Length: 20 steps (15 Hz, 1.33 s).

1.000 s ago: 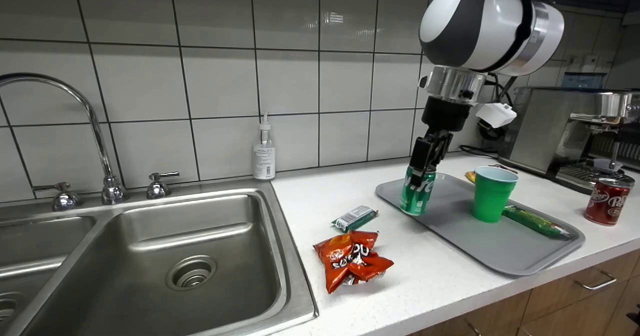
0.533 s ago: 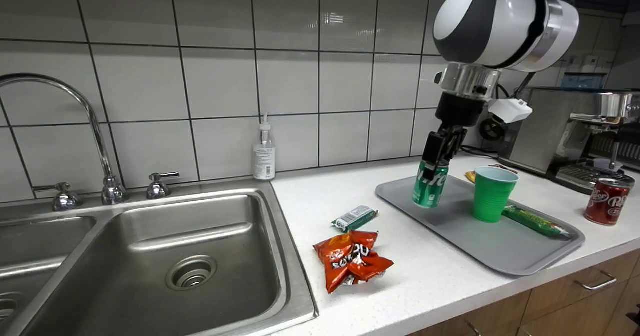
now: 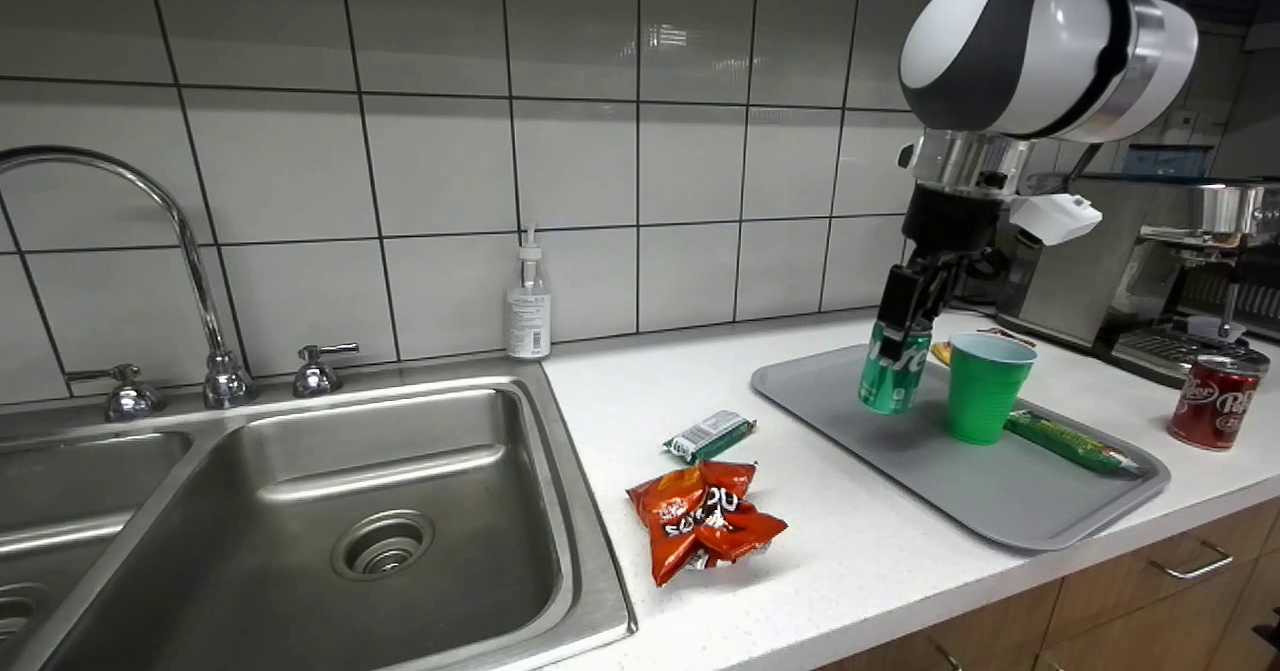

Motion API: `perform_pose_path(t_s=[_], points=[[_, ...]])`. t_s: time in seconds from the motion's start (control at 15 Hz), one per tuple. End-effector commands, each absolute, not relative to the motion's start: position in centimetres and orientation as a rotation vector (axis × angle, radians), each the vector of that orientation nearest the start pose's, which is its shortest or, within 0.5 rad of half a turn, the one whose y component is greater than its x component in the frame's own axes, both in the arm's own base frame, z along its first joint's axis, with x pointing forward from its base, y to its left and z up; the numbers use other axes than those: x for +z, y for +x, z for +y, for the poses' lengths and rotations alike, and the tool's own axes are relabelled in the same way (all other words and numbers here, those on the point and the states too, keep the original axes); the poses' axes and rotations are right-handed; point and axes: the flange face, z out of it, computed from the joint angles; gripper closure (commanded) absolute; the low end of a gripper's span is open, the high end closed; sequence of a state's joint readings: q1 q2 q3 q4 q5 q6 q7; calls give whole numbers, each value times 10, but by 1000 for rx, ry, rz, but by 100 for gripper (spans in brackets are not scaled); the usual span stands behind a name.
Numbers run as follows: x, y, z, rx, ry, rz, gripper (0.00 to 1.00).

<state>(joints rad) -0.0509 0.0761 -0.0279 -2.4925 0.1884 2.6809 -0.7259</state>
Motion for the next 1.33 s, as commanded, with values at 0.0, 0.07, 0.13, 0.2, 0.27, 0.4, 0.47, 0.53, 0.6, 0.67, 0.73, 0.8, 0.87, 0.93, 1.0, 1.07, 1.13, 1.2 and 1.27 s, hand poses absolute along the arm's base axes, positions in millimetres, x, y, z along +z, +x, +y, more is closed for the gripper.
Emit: perform_pose_path(t_s=[0.0, 0.07, 0.13, 0.2, 0.27, 0.4, 0.47, 0.53, 0.6, 0.67, 0.73, 0.8, 0.87, 0.93, 1.0, 1.07, 1.13, 1.2, 1.27], points=[[275, 464, -56, -232, -3043, -687, 60], [274, 461, -59, -225, -3045, -678, 60], [272, 457, -61, -219, -3049, -671, 60], [269, 454, -63, -210, -3051, -665, 60], [267, 451, -65, -204, -3055, -657, 60], [262, 444, -68, -187, -3060, -642, 60], [260, 441, -69, -180, -3061, -634, 60], [258, 438, -71, -171, -3063, -625, 60], [257, 435, -72, -161, -3064, -618, 60], [256, 433, -72, -154, -3066, -611, 60], [255, 430, -73, -143, -3068, -607, 60], [254, 428, -74, -136, -3071, -605, 60], [253, 426, -74, -130, -3072, -604, 60], [252, 424, -74, -122, -3075, -602, 60], [250, 423, -75, -113, -3078, -600, 60], [248, 421, -75, -103, -3082, -592, 60], [247, 420, -76, -98, -3081, -582, 60], [245, 419, -77, -97, -3077, -575, 60], [242, 418, -78, -86, -3075, -571, 60]])
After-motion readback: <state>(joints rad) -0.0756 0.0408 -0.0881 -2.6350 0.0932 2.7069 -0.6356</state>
